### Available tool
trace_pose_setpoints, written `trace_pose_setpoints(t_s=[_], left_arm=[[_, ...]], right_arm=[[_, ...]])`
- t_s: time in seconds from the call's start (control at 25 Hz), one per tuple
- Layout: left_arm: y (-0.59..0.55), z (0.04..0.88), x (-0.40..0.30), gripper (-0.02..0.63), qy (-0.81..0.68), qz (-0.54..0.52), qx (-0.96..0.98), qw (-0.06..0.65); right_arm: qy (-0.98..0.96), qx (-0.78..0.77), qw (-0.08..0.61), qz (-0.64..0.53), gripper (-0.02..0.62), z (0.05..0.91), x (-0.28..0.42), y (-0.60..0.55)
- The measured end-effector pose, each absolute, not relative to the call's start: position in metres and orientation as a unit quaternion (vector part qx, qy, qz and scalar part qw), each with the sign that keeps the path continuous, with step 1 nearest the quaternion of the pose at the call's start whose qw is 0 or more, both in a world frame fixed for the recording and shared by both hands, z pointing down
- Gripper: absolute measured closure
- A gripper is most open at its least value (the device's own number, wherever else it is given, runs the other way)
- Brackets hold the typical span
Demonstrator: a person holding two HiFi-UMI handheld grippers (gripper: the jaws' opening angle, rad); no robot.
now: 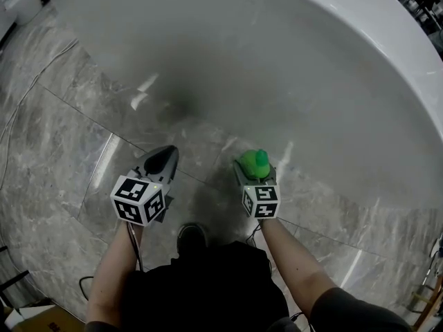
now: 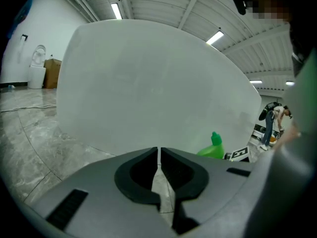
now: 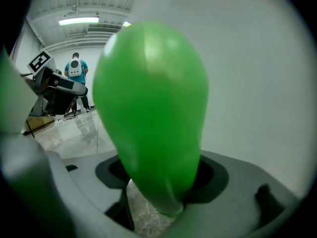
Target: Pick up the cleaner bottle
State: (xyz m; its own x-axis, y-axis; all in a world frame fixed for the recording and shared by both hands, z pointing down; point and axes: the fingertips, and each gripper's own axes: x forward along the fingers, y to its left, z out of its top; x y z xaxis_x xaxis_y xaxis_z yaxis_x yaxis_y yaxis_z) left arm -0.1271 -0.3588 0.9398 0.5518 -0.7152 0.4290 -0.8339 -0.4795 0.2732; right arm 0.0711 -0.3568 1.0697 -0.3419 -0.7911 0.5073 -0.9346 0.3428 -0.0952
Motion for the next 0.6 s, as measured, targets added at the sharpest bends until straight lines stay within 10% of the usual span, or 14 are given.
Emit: trace_pose_setpoints(t_s=[0.6], left_arm=[[-0.359,0.958,-0.131,0.577,-0.459,0.137,0.842,0.249]], right_arm=[[-0.804,0.523,0.183,0.215,0.393,1.079,0.083,-0.370]])
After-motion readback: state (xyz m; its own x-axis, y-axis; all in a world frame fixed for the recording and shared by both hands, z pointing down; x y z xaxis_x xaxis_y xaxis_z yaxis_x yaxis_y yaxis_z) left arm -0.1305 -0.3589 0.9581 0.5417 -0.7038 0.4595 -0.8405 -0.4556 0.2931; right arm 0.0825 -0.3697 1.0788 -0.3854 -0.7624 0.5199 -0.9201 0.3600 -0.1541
